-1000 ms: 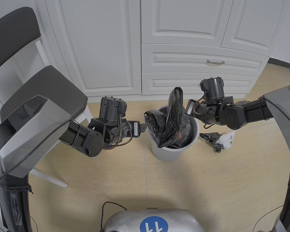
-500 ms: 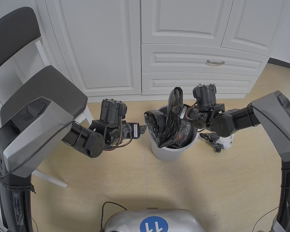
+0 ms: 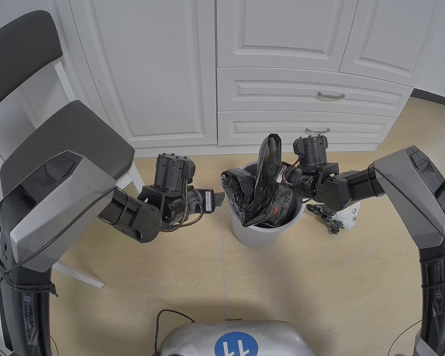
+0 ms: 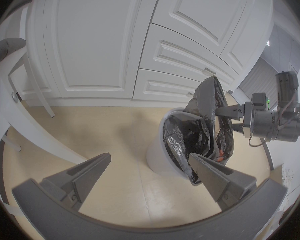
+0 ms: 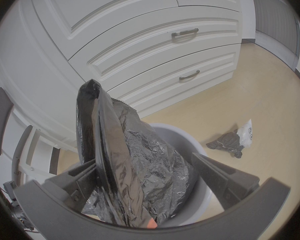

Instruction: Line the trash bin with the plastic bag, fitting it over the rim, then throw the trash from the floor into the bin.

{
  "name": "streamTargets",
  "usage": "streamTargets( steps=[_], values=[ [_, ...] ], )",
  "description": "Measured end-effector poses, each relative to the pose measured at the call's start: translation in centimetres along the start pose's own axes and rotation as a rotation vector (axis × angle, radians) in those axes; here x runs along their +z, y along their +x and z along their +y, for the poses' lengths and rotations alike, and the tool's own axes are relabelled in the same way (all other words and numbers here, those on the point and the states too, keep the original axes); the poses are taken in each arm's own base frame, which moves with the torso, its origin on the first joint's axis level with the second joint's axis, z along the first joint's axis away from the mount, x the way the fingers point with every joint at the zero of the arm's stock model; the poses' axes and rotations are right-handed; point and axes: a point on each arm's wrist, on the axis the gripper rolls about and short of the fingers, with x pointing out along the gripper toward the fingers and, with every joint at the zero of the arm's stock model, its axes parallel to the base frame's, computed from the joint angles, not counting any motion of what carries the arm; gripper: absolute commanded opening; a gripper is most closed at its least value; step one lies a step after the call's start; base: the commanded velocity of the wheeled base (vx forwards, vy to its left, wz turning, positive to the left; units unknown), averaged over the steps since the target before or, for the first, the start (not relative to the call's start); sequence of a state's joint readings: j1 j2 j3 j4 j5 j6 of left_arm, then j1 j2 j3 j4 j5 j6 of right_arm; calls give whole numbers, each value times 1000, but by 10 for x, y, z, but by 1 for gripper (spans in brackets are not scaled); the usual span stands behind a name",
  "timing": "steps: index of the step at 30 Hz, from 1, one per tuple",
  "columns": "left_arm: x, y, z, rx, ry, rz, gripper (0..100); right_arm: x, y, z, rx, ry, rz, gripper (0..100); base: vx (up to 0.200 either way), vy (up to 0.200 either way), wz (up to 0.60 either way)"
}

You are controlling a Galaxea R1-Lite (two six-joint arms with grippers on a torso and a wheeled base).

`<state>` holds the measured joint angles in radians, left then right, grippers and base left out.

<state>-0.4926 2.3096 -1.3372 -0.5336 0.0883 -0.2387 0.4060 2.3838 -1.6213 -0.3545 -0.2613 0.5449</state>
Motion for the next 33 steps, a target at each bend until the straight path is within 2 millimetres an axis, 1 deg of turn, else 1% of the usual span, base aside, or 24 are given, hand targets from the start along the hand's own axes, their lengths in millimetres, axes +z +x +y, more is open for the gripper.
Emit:
streamTargets(
  steps=[1,5,9,15,20,24,32,33],
  values=[
    [0,1,0,-2,-1,-7,100,-1,2,0,-1,8,-1,0,0,0,0],
    [-1,7,-2,-17,-3,-29,100,-1,10,-1,1,66,-11,0,0,0,0],
    [-4,10,-5,-46,0,-19,100,-3,14,-1,2,74,-12,0,0,0,0],
    [-7,11,-10,-67,6,-13,100,-3,15,-1,1,78,-13,0,0,0,0],
    [-5,17,-11,-70,4,-27,100,-3,15,-2,0,78,-12,0,0,0,0],
    [1,29,-14,-76,2,-51,100,-3,15,-2,0,78,-11,0,0,0,0],
    [7,60,-17,-79,-1,-73,100,0,10,-1,1,77,-13,0,0,0,0],
    [7,65,-17,-78,-1,-77,0,1,9,-1,2,78,-14,0,0,0,0]
  ],
)
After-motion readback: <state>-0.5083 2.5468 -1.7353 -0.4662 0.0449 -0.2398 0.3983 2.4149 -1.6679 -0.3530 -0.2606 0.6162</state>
